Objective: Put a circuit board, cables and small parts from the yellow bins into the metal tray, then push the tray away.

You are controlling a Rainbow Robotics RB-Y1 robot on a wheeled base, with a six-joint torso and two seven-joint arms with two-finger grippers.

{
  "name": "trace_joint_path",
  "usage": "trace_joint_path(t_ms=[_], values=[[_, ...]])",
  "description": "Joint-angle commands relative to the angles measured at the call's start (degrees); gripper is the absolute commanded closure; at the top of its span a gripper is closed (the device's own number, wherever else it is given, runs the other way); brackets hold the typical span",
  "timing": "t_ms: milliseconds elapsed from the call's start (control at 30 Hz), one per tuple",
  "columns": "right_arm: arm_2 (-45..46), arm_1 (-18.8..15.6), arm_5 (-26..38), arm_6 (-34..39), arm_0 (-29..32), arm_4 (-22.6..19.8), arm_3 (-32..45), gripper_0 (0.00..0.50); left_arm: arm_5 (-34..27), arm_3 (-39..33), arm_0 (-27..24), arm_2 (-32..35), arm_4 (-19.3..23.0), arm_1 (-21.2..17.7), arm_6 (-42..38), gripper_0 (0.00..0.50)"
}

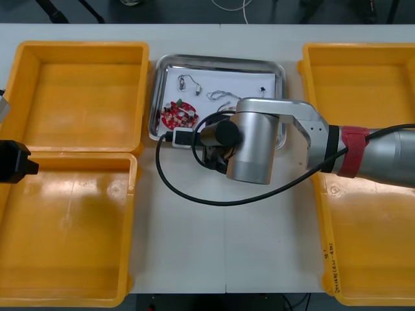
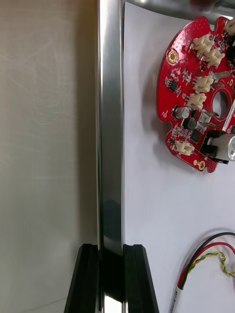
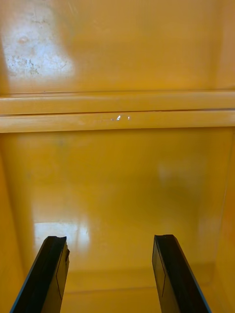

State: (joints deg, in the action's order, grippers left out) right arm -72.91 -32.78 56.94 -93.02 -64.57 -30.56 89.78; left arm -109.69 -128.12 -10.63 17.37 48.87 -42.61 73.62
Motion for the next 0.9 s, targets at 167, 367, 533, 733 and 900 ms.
trace_joint_path(t_ms=[167,367,533,733,900], values=[[1.6,0.7,-3.3,-7.3,-3.4,-1.2,-4.3,0.5,-0.3,-1.8,0.8,1.6,0.4,-2.5,3.3,0.0],[1.8,0.7,-5.6,-8.2,-4.2,-2.4,-6.9,0.5,-0.3,-1.8,0.8,1.6,0.4,-2.5,3.3,0.0],[2.1,0.6,-8.0,-8.8,-4.8,-4.7,-9.6,0.5,-0.3,-1.8,0.8,1.6,0.4,-2.5,3.3,0.0],[2.4,0.6,-8.6,-9.7,-5.6,-5.4,-11.7,0.5,-0.3,-1.8,0.8,1.6,0.4,-2.5,3.3,0.0],[2.4,0.8,-10.0,-10.4,-6.2,-5.4,-13.8,0.5,-0.3,-1.8,0.8,1.6,0.4,-2.5,3.3,0.0]])
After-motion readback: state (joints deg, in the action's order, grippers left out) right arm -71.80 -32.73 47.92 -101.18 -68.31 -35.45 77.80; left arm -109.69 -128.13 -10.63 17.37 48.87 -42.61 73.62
